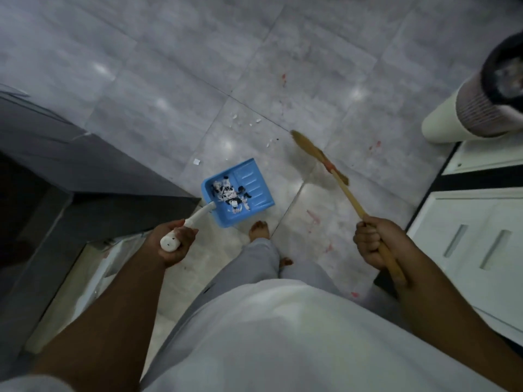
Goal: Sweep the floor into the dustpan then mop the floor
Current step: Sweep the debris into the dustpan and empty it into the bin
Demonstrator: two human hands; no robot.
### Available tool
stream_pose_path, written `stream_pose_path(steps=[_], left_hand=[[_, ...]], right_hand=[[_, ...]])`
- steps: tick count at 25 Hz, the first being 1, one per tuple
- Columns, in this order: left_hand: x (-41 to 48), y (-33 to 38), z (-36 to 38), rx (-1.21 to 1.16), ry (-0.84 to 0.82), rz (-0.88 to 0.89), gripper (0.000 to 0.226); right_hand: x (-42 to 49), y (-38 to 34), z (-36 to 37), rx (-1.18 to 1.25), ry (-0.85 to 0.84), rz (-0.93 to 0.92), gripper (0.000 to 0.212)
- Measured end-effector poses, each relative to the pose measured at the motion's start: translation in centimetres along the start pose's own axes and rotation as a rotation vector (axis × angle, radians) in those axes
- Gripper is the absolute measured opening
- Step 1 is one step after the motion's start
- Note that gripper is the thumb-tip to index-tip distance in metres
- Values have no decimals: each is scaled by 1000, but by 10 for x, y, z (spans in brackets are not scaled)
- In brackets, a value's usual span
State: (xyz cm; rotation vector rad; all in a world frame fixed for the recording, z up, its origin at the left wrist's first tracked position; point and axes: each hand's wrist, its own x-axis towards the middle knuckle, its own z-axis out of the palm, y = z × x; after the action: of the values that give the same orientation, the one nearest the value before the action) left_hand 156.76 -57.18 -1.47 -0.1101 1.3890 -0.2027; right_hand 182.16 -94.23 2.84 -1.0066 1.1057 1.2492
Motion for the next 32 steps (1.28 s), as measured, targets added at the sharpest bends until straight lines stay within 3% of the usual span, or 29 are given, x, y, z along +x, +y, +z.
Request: stream_pose_path(steps=[2,5,8,11,13,17,22,27,32], left_hand=[[2,4,0,-57,-7,-17,31],[8,3,-1,-112,-24,-21,29],[13,-9,-7,-190,-73,11,55],[23,-27,-19,-300,-42,7,30],[28,-39,-29,-362,-45,3,39],[25,-64,-36,-441,-75,0,32],[23,-94,-55,-545,-179,5,57],[30,-116,-85,-608,-189,21,44],[33,-128,-111,-694,-145,0,35]], right_hand=[[18,-26,25,77,-26,12,54],[56,-58,64,108,-60,54,45],[87,-72,95,49,-62,122,42],[99,-73,120,-44,-76,202,43],[96,-73,131,-89,-99,222,43],[78,-93,146,-205,-149,245,43],[98,-129,194,-362,-109,171,46],[141,-100,237,-466,-14,140,40],[122,-71,229,-523,-43,200,45]])
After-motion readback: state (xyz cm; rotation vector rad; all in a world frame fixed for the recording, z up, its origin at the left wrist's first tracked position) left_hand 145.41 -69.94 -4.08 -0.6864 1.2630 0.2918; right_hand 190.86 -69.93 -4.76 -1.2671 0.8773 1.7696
